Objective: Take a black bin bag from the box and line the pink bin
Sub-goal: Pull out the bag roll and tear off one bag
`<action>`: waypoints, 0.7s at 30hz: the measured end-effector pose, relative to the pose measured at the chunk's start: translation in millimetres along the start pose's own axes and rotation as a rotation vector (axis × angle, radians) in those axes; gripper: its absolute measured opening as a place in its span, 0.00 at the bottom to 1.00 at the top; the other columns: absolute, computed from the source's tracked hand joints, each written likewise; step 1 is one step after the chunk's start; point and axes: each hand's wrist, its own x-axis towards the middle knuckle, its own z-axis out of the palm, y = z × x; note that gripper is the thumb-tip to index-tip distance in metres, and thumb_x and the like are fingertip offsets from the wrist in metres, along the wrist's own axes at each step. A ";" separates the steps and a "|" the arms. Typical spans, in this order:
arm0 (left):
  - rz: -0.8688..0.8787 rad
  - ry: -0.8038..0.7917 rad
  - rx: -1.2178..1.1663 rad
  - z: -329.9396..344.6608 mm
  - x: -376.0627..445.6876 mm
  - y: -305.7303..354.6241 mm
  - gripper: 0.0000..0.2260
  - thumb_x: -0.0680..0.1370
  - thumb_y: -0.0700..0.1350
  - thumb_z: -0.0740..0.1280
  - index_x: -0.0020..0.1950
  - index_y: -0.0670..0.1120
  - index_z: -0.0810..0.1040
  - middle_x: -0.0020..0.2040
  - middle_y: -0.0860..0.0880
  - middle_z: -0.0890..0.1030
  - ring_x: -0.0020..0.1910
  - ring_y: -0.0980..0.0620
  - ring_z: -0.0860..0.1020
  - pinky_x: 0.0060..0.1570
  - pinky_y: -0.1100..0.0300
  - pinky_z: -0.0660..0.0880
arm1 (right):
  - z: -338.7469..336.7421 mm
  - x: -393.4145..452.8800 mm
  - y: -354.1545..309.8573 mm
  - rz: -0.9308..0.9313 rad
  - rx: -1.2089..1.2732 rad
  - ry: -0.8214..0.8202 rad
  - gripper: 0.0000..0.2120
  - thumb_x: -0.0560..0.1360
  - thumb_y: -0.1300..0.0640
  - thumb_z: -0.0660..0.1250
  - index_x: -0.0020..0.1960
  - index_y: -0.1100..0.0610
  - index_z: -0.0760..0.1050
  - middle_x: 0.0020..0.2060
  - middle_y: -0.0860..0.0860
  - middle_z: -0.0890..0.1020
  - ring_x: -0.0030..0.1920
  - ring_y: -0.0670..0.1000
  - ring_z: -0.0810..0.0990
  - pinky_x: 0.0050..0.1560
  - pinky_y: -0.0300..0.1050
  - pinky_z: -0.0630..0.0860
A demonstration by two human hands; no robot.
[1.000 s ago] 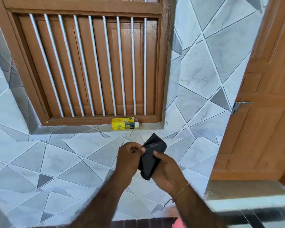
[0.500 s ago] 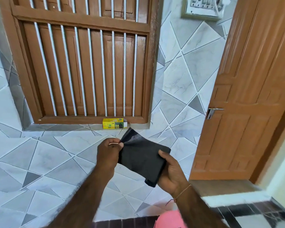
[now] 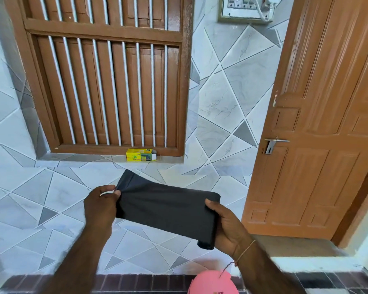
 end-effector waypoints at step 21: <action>0.248 -0.946 0.422 -3.7 -24.2 54.0 0.08 0.75 0.41 0.71 0.41 0.37 0.79 0.34 0.46 0.77 0.33 0.54 0.74 0.33 0.65 0.70 | 21.6 -7.8 5.2 0.016 -0.243 -0.221 0.27 0.70 0.61 0.71 0.68 0.64 0.72 0.66 0.63 0.75 0.66 0.62 0.74 0.70 0.60 0.68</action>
